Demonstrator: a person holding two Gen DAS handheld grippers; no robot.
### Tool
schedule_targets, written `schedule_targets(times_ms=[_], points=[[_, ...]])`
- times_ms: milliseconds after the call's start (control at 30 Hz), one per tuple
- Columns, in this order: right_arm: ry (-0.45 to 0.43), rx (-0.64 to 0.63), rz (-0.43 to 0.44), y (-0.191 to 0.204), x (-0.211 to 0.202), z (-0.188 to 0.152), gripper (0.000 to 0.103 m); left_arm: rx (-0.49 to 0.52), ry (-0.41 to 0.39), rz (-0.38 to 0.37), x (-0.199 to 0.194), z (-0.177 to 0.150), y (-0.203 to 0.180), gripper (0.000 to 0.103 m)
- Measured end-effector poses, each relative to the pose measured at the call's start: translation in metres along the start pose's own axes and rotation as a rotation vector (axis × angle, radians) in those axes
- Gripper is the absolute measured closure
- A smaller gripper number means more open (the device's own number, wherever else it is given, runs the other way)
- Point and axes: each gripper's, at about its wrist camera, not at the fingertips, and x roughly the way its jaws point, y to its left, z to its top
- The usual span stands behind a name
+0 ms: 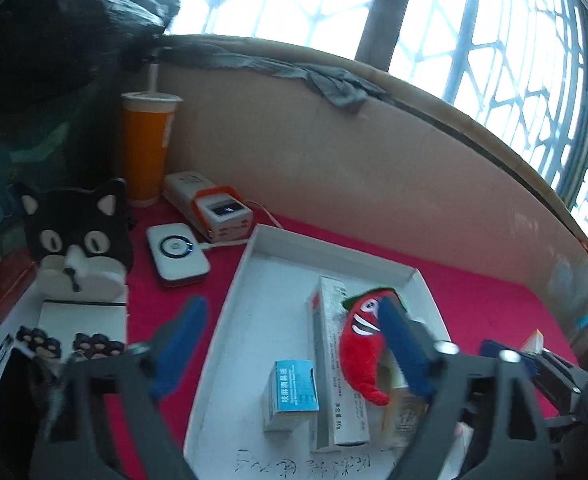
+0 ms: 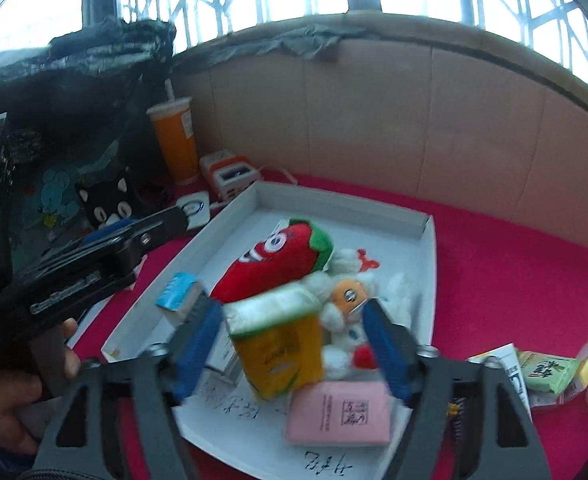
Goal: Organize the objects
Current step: 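Open the left tool over the tray while the right tool releases the orange box into it, then move the right tool to the white-blue omeprazole box and grasp it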
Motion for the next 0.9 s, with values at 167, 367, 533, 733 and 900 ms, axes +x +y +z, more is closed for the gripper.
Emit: schedule_targets(times_ms=[167,367,533,733,900], points=[[-0.042,0.074,-0.031,-0.021,-0.020,-0.005,0.017,-0.020,-0.061,0.055,-0.017,-0.003,-0.004,0.007],[-0.127,0.172,-0.085,-0.057,-0.060,-0.020,0.016,-0.018,-0.086,0.000,-0.035,-0.011,-0.021,0.007],[-0.173,0.312,-0.128,-0.098,-0.091,-0.029,0.015,0.036,-0.072,-0.046,-0.037,-0.020,-0.051,0.007],[-0.199,0.394,-0.181,-0.135,-0.112,-0.041,0.014,0.100,-0.019,-0.108,-0.028,-0.035,-0.087,0.007],[-0.096,0.296,-0.217,-0.144,-0.095,-0.059,0.014,0.128,0.020,-0.134,-0.025,-0.051,-0.102,0.006]])
